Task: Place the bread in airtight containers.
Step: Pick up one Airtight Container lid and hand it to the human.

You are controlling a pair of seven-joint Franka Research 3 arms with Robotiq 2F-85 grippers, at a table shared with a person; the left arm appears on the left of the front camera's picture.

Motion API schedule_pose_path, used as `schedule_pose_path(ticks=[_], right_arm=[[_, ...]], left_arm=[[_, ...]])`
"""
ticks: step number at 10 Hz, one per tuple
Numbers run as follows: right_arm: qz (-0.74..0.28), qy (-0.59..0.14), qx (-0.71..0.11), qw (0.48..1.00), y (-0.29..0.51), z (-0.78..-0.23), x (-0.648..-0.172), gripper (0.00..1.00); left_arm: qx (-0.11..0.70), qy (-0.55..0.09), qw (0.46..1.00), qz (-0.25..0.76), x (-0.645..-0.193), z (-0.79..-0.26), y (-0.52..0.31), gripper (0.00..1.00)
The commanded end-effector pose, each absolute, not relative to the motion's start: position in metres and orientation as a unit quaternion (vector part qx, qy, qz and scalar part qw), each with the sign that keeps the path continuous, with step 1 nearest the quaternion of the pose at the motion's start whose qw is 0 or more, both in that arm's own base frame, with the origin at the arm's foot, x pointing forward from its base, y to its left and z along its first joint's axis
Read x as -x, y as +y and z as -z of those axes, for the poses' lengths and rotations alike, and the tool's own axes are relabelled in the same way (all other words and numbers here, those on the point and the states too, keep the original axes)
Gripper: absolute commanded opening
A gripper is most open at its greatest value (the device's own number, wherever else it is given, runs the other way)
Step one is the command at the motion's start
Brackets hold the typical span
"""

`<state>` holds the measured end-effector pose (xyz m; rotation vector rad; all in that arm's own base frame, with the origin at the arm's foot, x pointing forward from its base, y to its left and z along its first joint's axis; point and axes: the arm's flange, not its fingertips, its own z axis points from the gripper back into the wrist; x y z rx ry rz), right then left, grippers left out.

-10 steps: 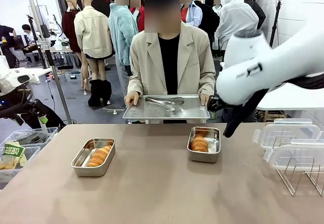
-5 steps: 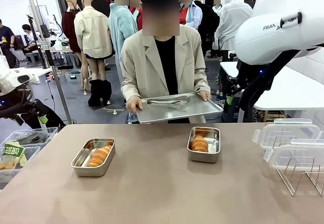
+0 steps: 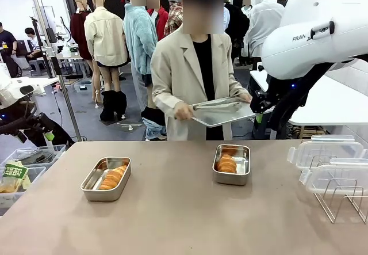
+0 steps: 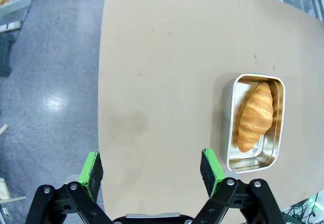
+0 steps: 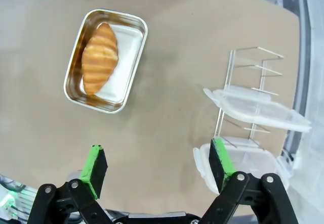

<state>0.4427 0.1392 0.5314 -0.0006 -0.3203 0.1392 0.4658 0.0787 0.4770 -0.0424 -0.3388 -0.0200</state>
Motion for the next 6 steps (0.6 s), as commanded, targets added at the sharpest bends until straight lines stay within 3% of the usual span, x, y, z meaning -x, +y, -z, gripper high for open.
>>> schedule_pose_path(ticks=[1, 6], right_arm=[[-0.059, -0.17, 0.005, 0.984, 0.1402, -0.5276, -0.4434, 1.0], [-0.059, -0.17, 0.005, 0.984, 0.1402, -0.5276, -0.4434, 1.0]], left_arm=[[0.018, -0.168, 0.986, 0.011, -0.4656, -0.4788, 0.0805, 1.0], [0.018, -0.168, 0.986, 0.011, -0.4656, -0.4788, 0.0805, 1.0]])
